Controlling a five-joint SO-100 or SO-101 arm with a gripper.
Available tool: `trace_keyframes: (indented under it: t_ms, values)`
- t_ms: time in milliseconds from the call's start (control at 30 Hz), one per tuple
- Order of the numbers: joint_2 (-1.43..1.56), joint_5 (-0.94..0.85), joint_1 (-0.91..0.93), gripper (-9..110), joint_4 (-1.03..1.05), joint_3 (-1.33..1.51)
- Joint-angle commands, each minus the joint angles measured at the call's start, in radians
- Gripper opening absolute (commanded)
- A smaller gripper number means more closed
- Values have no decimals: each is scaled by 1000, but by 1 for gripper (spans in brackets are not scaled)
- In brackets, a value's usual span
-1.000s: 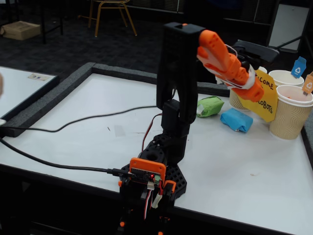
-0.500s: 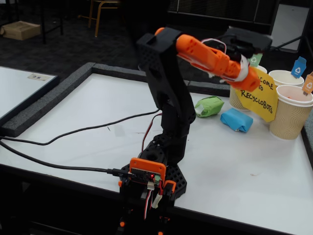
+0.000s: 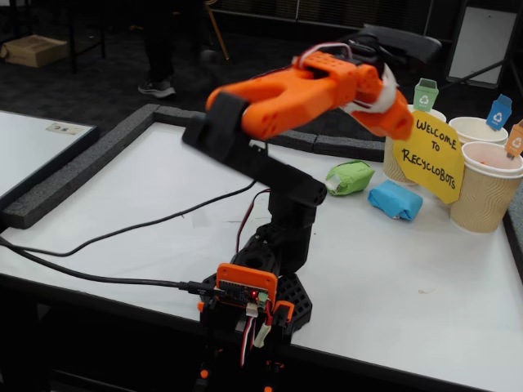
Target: Sort rubbish by color.
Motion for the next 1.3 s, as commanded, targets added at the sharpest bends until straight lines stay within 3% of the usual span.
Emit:
trace_keyframes:
  t_ms: [0, 300, 700, 1000, 1267]
  values:
    - [221, 83, -75, 7, 114, 0]
    - [311, 580, -291, 8, 276, -35]
    - [460, 1189, -465, 9, 256, 199]
    - [561, 1244, -511, 9, 229, 471]
    - [561, 1273, -571, 9, 265, 477]
